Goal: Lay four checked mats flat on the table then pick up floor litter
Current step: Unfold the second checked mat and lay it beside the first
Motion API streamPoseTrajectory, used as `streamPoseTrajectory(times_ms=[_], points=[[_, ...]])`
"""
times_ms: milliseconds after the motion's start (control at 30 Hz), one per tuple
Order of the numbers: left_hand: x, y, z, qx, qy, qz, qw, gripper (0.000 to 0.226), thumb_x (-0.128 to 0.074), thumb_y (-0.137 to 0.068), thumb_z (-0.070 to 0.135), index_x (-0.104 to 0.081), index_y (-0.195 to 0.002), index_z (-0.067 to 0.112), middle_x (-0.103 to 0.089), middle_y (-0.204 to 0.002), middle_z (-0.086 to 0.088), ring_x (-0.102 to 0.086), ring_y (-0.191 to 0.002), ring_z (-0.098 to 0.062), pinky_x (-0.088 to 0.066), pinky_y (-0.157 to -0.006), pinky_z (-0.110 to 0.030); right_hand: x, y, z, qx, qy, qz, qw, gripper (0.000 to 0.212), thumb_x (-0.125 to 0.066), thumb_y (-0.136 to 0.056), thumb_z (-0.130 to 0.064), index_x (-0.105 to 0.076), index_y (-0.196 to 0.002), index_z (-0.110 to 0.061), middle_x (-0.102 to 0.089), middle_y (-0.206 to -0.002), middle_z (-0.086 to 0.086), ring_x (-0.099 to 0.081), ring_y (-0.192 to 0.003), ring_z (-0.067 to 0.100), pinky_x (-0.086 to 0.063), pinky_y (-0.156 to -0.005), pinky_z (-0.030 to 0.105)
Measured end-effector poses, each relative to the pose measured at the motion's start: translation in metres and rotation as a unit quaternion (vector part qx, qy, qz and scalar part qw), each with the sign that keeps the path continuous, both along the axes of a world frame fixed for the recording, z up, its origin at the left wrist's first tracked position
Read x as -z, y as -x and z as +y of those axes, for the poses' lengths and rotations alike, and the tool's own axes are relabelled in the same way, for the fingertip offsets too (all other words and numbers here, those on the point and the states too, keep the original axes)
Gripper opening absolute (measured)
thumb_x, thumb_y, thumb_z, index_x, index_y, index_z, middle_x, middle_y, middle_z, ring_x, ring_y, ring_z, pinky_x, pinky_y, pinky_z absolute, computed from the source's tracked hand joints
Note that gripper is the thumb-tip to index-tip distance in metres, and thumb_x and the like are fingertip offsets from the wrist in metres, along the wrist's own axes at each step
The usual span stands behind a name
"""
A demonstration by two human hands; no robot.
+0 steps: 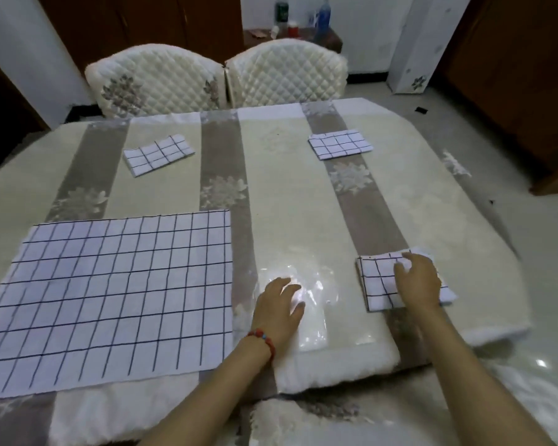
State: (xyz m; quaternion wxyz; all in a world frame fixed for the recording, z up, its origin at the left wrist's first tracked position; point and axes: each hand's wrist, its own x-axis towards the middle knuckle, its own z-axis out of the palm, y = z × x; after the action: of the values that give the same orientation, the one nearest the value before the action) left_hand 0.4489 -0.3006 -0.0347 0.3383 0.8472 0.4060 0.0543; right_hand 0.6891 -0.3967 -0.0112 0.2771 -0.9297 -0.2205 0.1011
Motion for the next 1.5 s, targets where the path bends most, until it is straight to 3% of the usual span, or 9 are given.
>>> streamPoseTrajectory(times_ms=[300,533,700,800,1100,1267,1333,1433,1500], points=[[-0.002,-0.103,-0.043,-0.08,0.12,-0.01,0.989,0.036,-0.046,-0.092,0.024,-0.054,-0.125,0.012,-0.051,-0.126,-0.008,-0.046,-0.119,-0.02,-0.035,-0.092,-0.022,0.021,-0.066,-0.047,0.052,0.054,0.046,0.996,0.051,-0.058,-0.086,-0.021,-0.046,-0.133,-0.004,-0.046,-0.134,0.024,-0.041,-0.124,0.04,-0.037,-0.1,0.047],[-0.002,-0.148,-0.051,-0.14,0.151,-0.005,0.979,0.022,-0.051,-0.086,0.018,-0.06,-0.085,-0.002,-0.047,-0.081,-0.009,-0.058,-0.094,-0.033,-0.036,-0.068,-0.026,0.026,-0.065,-0.049,0.127,-0.025,0.136,0.982,0.035,-0.063,-0.084,-0.018,-0.059,-0.114,0.0,-0.062,-0.118,0.022,-0.057,-0.109,0.037,-0.044,-0.084,0.033],[-0.001,-0.14,-0.045,-0.214,0.171,-0.046,0.961,0.018,-0.056,-0.084,0.012,-0.069,-0.094,0.006,-0.07,-0.096,-0.011,-0.062,-0.093,-0.025,-0.034,-0.067,-0.016,0.021,-0.053,-0.041,0.105,-0.057,0.153,0.981,0.01,-0.062,-0.083,-0.016,-0.063,-0.079,-0.007,-0.067,-0.089,0.014,-0.056,-0.079,0.027,-0.035,-0.066,0.026],[-0.012,-0.126,-0.036,-0.235,0.161,-0.102,0.953,0.015,-0.058,-0.083,0.011,-0.07,-0.089,0.003,-0.071,-0.094,-0.012,-0.056,-0.081,-0.017,-0.03,-0.06,-0.012,0.01,-0.05,-0.038,0.075,-0.077,0.138,0.985,0.01,-0.063,-0.083,-0.018,-0.064,-0.083,-0.008,-0.06,-0.083,0.006,-0.051,-0.077,0.023,-0.036,-0.066,0.026],[-0.076,-0.062,0.006,-0.261,0.154,-0.273,0.913,0.007,-0.061,-0.085,0.01,-0.063,-0.079,0.007,-0.064,-0.078,-0.011,-0.058,-0.078,-0.023,-0.049,-0.077,-0.036,-0.059,-0.004,-0.019,-0.015,-0.278,0.128,0.952,0.01,-0.068,-0.078,-0.011,-0.062,-0.07,-0.012,-0.059,-0.064,-0.002,-0.053,-0.062,0.009,-0.038,-0.051,0.005],[-0.121,-0.026,0.02,-0.219,0.099,-0.348,0.906,0.022,-0.062,-0.084,0.006,-0.059,-0.066,0.019,-0.059,-0.065,0.002,-0.053,-0.065,-0.01,-0.043,-0.057,-0.007,-0.096,0.028,-0.01,-0.056,-0.318,0.148,0.935,0.026,-0.072,-0.077,-0.013,-0.056,-0.058,-0.021,-0.054,-0.058,-0.007,-0.049,-0.056,0.005,-0.04,-0.053,0.01],[-0.137,-0.014,0.023,-0.192,0.078,-0.363,0.908,0.027,-0.062,-0.083,0.006,-0.058,-0.065,0.025,-0.06,-0.066,0.007,-0.054,-0.066,-0.003,-0.043,-0.059,-0.003,-0.108,0.041,-0.006,-0.075,-0.311,0.16,0.934,0.015,-0.074,-0.076,-0.022,-0.059,-0.072,-0.018,-0.055,-0.067,-0.006,-0.049,-0.062,0.006,-0.038,-0.058,0.016],[-0.156,-0.001,0.029,-0.149,0.072,-0.371,0.914,0.03,-0.063,-0.083,0.004,-0.059,-0.066,0.028,-0.062,-0.068,0.008,-0.058,-0.064,0.003,-0.046,-0.063,-0.004,-0.131,0.061,0.001,-0.081,-0.299,0.073,0.948,0.044,-0.074,-0.075,-0.027,-0.056,-0.115,-0.022,-0.058,-0.102,-0.01,-0.054,-0.093,0.007,-0.041,-0.08,0.02],[-0.167,0.004,0.033,-0.121,0.064,-0.376,0.917,0.03,-0.064,-0.082,0.003,-0.06,-0.066,0.029,-0.063,-0.069,0.009,-0.06,-0.062,0.01,-0.045,-0.061,-0.001,-0.15,0.075,0.008,-0.131,-0.302,-0.009,0.944,0.044,-0.074,-0.076,-0.027,-0.058,-0.116,-0.019,-0.057,-0.106,-0.009,-0.054,-0.1,0.009,-0.04,-0.089,0.024]])
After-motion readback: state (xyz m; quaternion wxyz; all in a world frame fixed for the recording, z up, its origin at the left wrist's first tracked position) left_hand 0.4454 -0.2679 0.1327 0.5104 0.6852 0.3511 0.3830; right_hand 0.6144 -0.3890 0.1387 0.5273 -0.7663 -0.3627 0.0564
